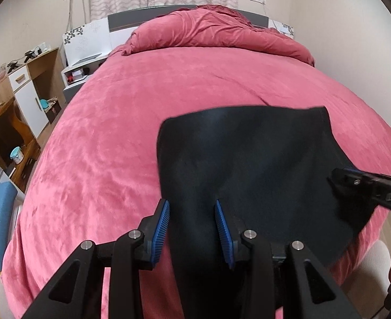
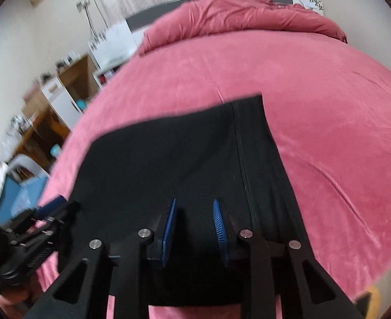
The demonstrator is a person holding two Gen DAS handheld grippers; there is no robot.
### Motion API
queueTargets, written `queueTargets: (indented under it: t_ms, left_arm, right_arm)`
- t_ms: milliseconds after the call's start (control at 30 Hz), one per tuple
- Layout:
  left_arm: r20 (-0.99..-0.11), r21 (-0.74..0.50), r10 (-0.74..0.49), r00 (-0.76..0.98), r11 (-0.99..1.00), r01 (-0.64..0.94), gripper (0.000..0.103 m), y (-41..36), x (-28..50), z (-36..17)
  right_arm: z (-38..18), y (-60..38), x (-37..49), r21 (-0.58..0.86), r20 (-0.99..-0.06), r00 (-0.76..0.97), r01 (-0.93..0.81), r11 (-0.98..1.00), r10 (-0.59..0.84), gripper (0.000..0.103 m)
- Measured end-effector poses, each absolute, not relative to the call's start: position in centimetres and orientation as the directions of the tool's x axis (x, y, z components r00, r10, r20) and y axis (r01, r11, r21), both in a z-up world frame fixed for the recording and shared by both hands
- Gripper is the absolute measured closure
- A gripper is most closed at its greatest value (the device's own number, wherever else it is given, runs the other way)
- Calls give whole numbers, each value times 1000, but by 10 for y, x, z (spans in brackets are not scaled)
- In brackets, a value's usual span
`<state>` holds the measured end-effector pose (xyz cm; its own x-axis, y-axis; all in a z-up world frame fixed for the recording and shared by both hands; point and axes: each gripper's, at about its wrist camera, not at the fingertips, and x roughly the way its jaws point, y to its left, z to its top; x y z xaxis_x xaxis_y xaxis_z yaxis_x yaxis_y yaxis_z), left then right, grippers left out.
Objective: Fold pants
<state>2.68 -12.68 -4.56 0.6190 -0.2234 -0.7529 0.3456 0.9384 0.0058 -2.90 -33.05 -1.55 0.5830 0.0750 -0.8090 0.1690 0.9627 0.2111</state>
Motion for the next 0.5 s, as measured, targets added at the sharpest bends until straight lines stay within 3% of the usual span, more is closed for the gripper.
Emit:
queueTargets:
  t_ms: [100, 133, 200, 400, 500]
  left_arm:
    - [-748, 32, -219, 626, 930, 365, 67, -130, 17, -47]
    - [-746, 40, -218, 630, 929, 368, 67, -132, 14, -47]
    - [-743, 47, -221, 632, 925, 378, 67, -134, 9, -48]
    - [-712, 152, -188, 677, 900, 410, 67, -147, -9, -56]
    - [-719, 89, -234, 654, 902, 421, 67, -136, -6, -47]
  right_arm:
    - [-27, -336, -35, 159, -838, 545, 197, 967, 26, 87]
    - [-28, -340, -39, 138, -842, 539, 209, 968, 4, 98]
    - [-30, -349, -46, 101, -855, 517, 236, 967, -37, 103]
    - [-37, -354, -43, 99, -858, 511, 254, 962, -47, 103]
    - [-25, -351, -43, 144, -841, 540, 231, 962, -4, 101]
